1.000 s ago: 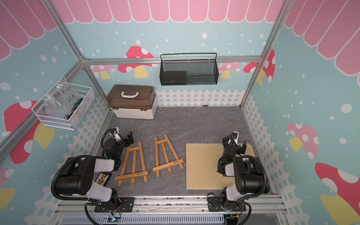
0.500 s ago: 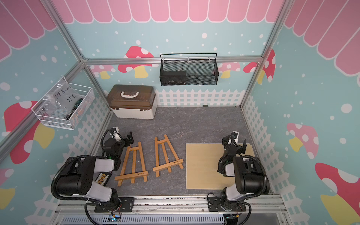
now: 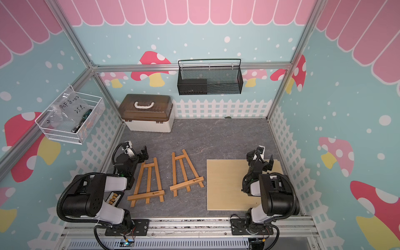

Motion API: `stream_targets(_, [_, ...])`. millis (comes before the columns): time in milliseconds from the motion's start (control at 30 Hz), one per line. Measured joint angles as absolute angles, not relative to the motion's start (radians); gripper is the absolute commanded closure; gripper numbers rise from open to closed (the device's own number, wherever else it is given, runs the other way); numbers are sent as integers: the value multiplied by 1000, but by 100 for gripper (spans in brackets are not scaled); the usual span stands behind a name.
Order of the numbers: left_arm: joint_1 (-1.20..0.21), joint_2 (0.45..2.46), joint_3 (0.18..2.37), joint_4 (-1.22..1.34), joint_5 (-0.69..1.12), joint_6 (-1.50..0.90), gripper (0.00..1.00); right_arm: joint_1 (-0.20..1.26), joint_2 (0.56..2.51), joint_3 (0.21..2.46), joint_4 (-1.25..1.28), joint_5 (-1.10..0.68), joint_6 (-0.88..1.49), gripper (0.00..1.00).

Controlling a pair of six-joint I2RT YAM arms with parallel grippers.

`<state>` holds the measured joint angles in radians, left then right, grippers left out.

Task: Disassemble the easel
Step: Reset both arms

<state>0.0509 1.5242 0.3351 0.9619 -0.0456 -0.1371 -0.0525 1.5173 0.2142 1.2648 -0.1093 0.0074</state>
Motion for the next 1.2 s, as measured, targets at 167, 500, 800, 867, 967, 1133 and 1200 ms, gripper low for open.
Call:
stream_targets(167, [51,1524,335,962,-49,-137,1,-52,1517,214,1265,-109,7,0])
stream_targets(500, [51,1524,335,962,-49,-137,0,-55,1517,209,1277,-150,-8,0])
stream_targets(800, [51,1524,335,962,-50,-136,1,-68,1517,204,1287,-211,-14,0])
stream_targets(867, [50,1524,335,962,-50,-134,1,-69,1517,204,1287,-213,-14,0])
stream_targets(967, [48,1524,335,962,-54,-133,1,-72,1517,204,1287,-218,-14,0])
stream_targets(1133, [23,1524,359,919,-61,-112,1,-72,1517,204,1287,-219,-14,0])
stream_targets(1200, [6,1524,376,900,-63,-96,1,-72,1517,204,1287,-219,-14,0])
